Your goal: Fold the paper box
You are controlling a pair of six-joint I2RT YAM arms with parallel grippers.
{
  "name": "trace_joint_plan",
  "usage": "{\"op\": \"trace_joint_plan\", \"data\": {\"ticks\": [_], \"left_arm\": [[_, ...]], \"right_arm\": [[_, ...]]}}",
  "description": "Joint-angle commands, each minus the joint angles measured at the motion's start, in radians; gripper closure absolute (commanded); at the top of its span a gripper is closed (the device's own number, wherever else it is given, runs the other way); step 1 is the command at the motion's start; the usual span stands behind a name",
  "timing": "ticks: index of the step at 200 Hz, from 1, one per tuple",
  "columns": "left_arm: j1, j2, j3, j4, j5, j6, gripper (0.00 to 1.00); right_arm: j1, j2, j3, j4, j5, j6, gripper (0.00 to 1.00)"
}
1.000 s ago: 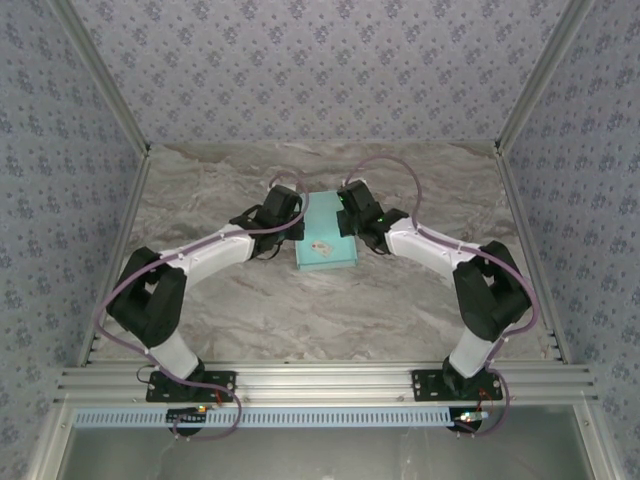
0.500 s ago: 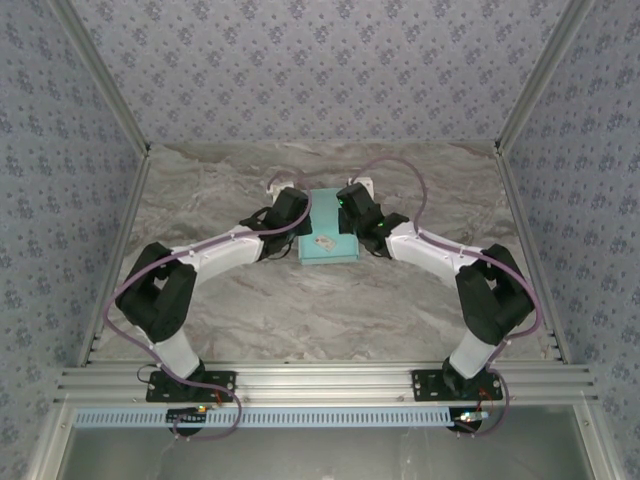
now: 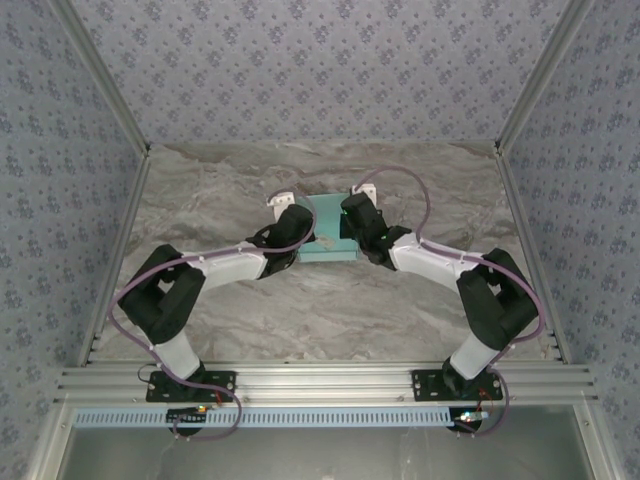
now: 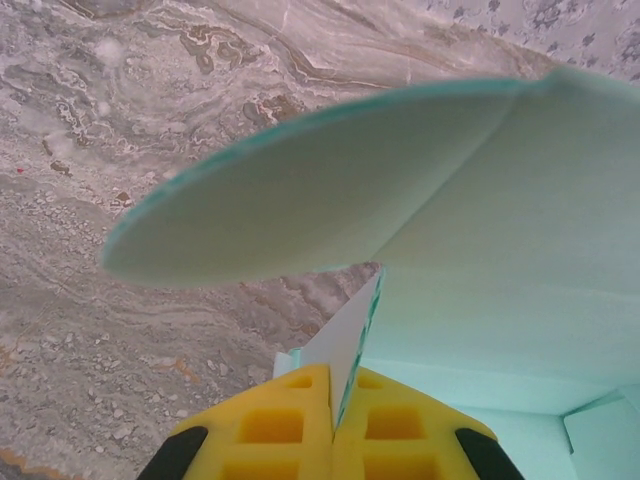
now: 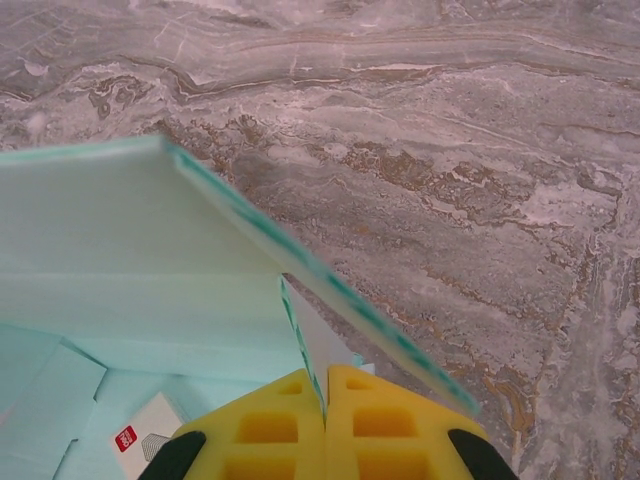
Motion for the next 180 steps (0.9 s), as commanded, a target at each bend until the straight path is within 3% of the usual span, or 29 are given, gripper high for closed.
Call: {"op": "trace_joint_plan", "data": {"ticks": [1, 180], "left_arm": [[-0.007, -0.025, -0.035, 0.058, -0.034, -0.007, 1.0], [-0.09, -0.076, -0.18, 0.21, -0.142, 0.189, 1.0]], "right_arm": [[0.002, -0.031, -0.032, 0.033, 0.028, 0.02, 0.94], [0.011, -0.099, -0.225, 0.13, 0.03, 0.111, 0.92]]}}
